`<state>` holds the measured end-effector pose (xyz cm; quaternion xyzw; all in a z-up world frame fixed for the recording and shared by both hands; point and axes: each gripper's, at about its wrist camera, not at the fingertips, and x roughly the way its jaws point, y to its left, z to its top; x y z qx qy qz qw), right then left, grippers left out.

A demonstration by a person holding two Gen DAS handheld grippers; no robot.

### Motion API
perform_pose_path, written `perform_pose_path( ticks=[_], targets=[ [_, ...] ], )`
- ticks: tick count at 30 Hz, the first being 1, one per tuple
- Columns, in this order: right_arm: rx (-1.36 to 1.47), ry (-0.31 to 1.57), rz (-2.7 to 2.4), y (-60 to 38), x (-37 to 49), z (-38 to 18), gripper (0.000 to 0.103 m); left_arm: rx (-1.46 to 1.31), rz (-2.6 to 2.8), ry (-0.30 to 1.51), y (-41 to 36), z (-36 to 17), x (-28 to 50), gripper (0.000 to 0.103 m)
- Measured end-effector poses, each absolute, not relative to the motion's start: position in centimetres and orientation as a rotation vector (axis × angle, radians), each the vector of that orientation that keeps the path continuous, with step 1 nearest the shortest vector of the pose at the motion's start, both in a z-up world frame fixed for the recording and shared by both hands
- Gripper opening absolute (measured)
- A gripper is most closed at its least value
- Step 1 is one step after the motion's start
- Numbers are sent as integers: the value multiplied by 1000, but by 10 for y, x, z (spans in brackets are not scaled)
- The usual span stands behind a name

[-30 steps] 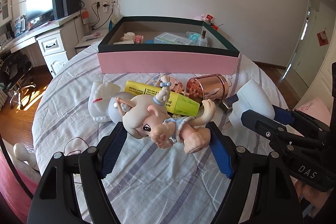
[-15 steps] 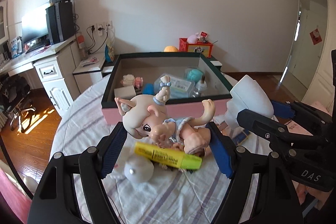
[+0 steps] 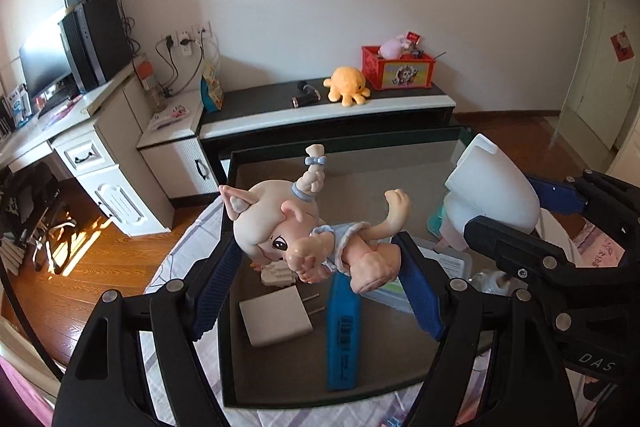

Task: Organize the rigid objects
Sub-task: 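Carry the doll into the pink box and release while the right tool drops the white holder there, then pull both open tools back from the pink box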

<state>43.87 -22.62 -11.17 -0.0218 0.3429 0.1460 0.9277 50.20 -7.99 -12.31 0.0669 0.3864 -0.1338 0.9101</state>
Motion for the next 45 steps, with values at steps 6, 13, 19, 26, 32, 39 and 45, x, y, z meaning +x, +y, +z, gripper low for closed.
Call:
perform_pose_path(
  ticks=[6,13,19,26,32,39,45],
  targets=[
    [-94,828,262,-222,489,-140,53,163,-292,913,-90,-157,545,51],
    [-103,906,248,-222,506,-154,53,166,-265,963,-98,-176,554,58],
    [-27,857,242,-236,484,-144,62,144,-233,853,-80,-152,522,91],
    [9,677,235,-236,398,-97,82,89,-161,599,-55,-98,426,103],
    [23,536,190,-230,304,-69,89,87,-127,465,-49,-74,333,103],
    [17,410,126,-223,207,-49,103,61,-113,390,-44,-63,232,103],
    [39,355,83,-221,145,-42,103,39,-97,346,-38,-52,171,103]
  ],
)
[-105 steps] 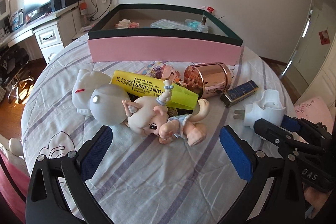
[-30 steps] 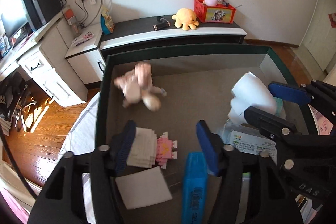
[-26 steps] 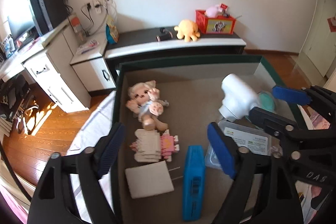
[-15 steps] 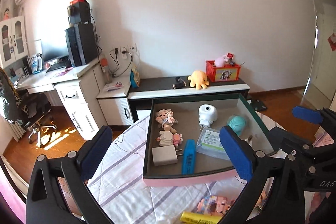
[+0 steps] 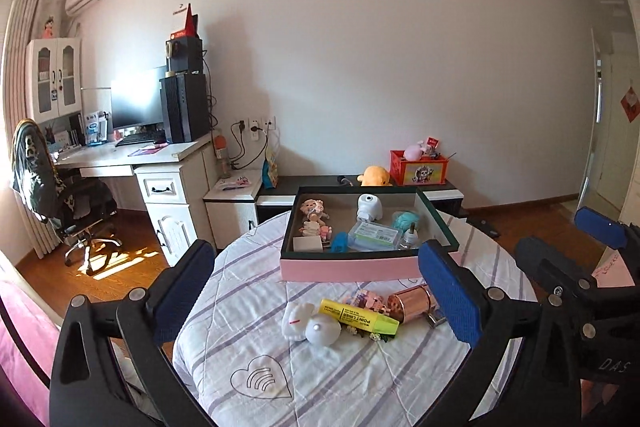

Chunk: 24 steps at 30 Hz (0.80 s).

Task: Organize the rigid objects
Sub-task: 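Pull both open tools back from the pink box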

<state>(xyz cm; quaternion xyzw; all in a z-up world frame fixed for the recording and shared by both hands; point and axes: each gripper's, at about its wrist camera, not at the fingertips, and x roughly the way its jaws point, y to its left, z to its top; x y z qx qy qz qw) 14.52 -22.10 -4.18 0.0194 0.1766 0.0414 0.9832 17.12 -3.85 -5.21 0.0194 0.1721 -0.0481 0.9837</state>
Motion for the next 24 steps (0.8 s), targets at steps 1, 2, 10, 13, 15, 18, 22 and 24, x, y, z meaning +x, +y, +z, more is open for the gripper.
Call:
perform_pose_path(
  ticks=[1,2,10,13,15,18,22,24],
  targets=[
    [39,344,80,-220,136,-41,103,45,-92,337,-38,-50,163,103],
    [36,341,75,-219,127,-40,103,47,-86,327,-38,-49,155,103],
    [42,296,66,-215,84,-29,103,41,-71,271,-32,-36,116,103],
    [40,284,62,-215,74,-26,103,49,-66,253,-32,-34,109,103],
    [37,278,60,-213,68,-24,103,49,-64,247,-32,-33,104,103],
    [37,272,63,-212,64,-23,103,49,-61,243,-32,-32,101,103],
    [38,273,67,-214,64,-24,103,49,-59,240,-32,-33,100,103],
    [38,275,66,-213,64,-25,103,49,-59,245,-32,-33,100,103]
  ],
)
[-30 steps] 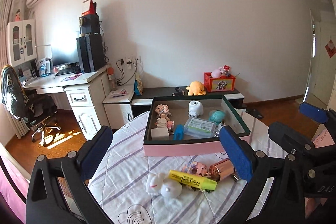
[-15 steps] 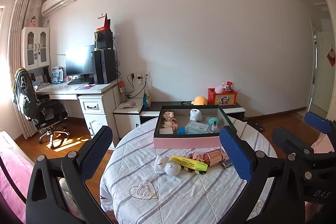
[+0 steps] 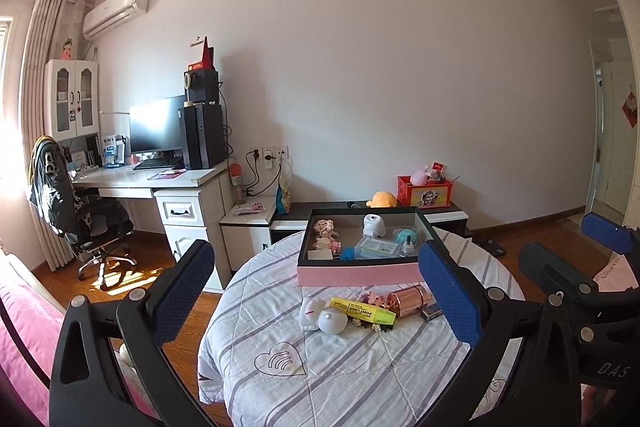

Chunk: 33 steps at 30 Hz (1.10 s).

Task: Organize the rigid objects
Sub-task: 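Pull both open tools back from the pink box, then grasp the white rabbit figure with the left tool while the right tool grasps the blue box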

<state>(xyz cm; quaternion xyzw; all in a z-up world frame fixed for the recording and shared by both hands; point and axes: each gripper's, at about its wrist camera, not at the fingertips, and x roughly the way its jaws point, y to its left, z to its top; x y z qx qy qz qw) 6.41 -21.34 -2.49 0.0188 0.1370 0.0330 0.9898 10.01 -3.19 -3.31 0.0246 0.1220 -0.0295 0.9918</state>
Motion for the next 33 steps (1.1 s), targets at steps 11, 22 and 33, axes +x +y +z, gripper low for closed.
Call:
perform_pose_path(
  ticks=[11,22,33],
  targets=[
    [51,366,63,-218,96,-54,103,60,-63,350,-39,-66,137,103],
    [64,591,75,-223,159,-132,103,25,-127,620,-40,-151,205,103],
    [110,750,38,-248,211,-191,103,3,-81,768,-30,-199,263,103]
  ],
)
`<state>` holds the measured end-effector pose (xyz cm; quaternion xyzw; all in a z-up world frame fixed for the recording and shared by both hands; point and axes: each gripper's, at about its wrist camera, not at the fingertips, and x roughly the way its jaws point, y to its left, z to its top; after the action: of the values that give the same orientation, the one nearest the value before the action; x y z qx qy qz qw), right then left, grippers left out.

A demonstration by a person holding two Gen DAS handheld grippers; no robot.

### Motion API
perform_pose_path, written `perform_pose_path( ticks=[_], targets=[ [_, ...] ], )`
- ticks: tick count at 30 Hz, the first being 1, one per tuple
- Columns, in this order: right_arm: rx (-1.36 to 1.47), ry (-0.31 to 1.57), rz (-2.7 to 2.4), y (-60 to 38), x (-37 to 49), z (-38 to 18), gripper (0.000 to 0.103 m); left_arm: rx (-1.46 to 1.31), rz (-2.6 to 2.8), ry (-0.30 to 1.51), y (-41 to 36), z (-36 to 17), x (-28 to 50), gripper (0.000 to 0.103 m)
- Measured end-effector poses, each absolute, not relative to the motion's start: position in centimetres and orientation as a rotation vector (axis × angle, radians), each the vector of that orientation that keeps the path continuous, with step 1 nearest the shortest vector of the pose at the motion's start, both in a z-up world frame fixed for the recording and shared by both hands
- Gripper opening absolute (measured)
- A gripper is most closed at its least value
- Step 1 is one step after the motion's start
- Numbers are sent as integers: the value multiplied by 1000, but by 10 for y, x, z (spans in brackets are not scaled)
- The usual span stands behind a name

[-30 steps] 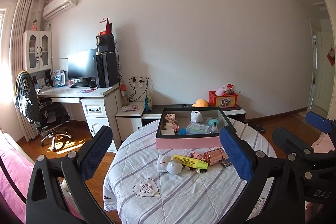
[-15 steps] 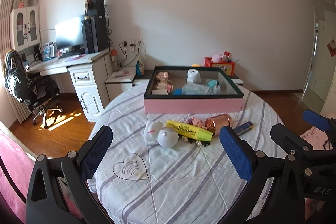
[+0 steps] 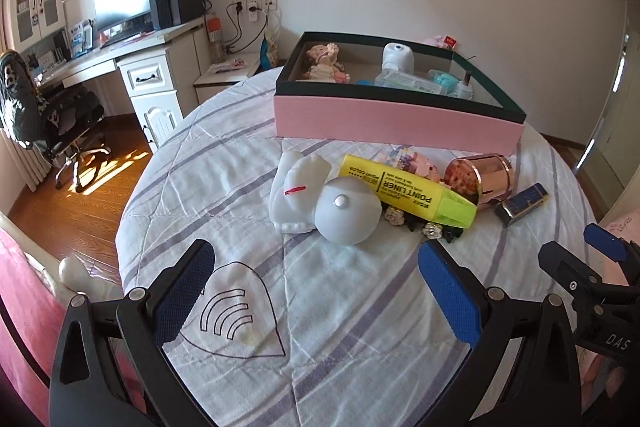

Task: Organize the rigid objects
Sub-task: 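Grasp the white rabbit figure with the left tool while the right tool grasps the blue box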

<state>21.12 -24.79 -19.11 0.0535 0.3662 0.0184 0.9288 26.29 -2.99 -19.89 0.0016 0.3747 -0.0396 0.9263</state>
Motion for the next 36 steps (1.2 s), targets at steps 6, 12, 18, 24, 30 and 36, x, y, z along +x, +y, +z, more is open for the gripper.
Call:
perform_pose_path(
  ticks=[6,12,18,24,30,36],
  targets=[
    [116,797,16,-260,234,-206,103,-9,-58,843,-28,-217,299,103],
    [134,882,9,-273,263,-216,103,10,-72,905,-32,-229,327,103],
    [70,916,33,-266,285,-217,103,18,-125,901,-34,-229,332,89],
    [-4,942,28,-257,295,-220,103,17,-153,869,-34,-223,325,73],
    [0,917,46,-260,289,-217,89,31,-161,808,-33,-208,307,73],
    [14,886,47,-264,280,-213,85,26,-193,771,-33,-190,298,73]
  ],
)
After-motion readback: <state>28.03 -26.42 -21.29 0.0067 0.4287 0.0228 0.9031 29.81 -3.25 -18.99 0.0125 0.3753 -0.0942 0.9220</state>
